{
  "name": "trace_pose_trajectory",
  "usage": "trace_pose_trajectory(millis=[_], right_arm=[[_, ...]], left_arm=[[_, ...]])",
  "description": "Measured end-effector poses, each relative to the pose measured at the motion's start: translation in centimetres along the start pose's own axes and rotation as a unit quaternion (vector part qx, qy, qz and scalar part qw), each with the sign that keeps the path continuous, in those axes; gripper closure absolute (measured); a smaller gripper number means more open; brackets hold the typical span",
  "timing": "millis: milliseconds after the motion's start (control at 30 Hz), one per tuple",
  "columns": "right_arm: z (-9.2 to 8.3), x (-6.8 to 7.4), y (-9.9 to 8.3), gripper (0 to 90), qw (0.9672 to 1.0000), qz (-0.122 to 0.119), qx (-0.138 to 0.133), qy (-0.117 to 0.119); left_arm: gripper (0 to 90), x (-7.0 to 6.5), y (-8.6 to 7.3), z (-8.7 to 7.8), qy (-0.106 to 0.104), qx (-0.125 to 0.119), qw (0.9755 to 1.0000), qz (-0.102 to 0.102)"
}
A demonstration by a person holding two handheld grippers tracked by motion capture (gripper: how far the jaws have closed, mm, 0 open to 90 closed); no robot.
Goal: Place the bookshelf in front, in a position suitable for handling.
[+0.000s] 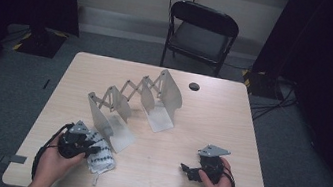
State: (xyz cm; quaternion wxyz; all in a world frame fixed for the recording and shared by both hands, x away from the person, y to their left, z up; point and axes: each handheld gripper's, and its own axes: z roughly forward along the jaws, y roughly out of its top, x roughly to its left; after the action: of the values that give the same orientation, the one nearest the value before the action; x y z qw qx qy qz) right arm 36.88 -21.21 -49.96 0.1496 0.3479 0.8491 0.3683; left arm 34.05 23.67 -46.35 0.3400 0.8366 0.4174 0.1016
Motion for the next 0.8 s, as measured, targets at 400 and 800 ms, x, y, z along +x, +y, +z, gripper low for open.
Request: trace_pose_trajectory(millis=[400, 800], right_arm=[[0.0, 0.0, 0.0, 12.0, 1.0000, -0.001, 0.000, 0.000], [0.0, 0.0, 0.0, 12.0, 1.0000, 0.000, 0.000, 0.000]], left_arm=[[70.9, 1.5, 3.1, -6.7, 0.040, -0.044, 0.9981, 0.019], [70.9, 2.1, 6.0, -8.7, 0.064, -0.066, 0.9947, 0.046]])
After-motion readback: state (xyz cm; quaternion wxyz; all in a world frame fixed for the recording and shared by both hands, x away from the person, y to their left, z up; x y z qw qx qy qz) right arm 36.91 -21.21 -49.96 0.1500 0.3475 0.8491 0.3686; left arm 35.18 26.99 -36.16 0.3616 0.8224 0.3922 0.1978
